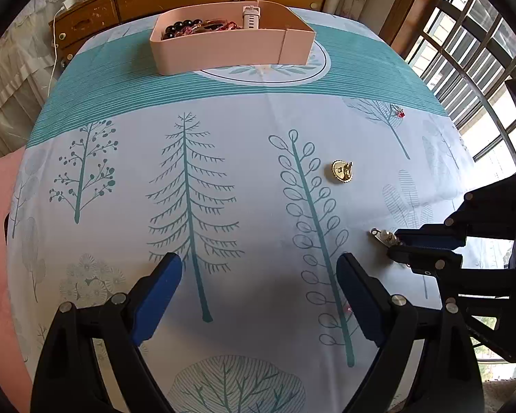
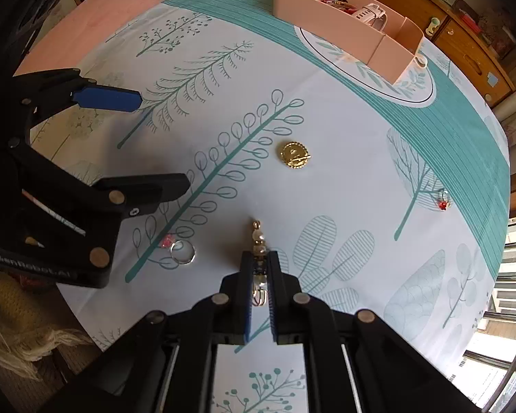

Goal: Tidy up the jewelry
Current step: 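Lift the safety pin with the right tool while the left tool grasps the gold round brooch, then carry the gold brooch and safety pin into the box and open both tools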

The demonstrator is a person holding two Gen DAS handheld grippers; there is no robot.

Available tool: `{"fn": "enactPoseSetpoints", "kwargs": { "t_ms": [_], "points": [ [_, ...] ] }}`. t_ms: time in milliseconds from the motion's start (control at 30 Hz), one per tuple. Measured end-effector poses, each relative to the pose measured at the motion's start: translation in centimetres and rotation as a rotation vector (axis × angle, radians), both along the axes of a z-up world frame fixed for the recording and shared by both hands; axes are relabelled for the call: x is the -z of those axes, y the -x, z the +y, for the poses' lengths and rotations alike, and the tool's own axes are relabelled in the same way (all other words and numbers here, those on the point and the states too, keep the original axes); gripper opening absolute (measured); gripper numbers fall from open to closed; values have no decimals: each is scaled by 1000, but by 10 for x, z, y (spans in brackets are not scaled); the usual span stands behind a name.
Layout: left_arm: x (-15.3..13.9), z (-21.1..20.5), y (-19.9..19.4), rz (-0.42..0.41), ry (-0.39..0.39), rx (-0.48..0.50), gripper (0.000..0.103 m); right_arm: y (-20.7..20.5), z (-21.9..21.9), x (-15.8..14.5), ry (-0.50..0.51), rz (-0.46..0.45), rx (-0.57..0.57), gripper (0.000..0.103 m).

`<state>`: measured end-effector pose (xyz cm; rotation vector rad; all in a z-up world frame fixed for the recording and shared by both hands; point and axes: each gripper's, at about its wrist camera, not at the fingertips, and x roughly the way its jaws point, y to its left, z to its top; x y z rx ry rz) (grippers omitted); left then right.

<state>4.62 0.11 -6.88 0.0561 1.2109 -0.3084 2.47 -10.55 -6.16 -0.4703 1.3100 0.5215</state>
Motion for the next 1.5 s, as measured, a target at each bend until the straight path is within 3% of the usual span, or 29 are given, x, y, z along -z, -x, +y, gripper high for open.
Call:
{"fn": "enactPoseSetpoints", "kwargs": {
  "t_ms": [167, 400, 667, 833, 1000, 1133, 1233, 1433, 1500],
  "points": [
    [-4, -3, -2, -3, -11, 6, 90, 3, -7, -4, -30, -15, 39, 8],
    [-9, -11, -8, 4, 6, 30, 90, -1, -55, -20, -99, -45, 142, 7],
    [-19, -49, -20, -34, -45, 115, 90, -7, -91, -26, -206, -56, 311, 7],
    [-19, -74, -41, 9, -81, 193, 89, -12, -110, -26, -273, -43, 373, 8],
    [-13, -91, -61, 106, -107, 243, 64, -17, -113, -33, -324, -43, 403, 8],
    [-4, -101, -71, 168, -132, 249, 62, -20, -118, -41, -363, -46, 416, 8],
    [3, -102, -77, 217, -132, 239, 48, -22, -121, -44, -383, -49, 419, 8],
    [4, -102, -79, 214, -154, 222, 31, -24, -125, -44, -400, -45, 430, 8],
    [4, -100, -79, 213, -163, 220, 17, -25, -125, -44, -406, -44, 432, 8]
  ]
}}
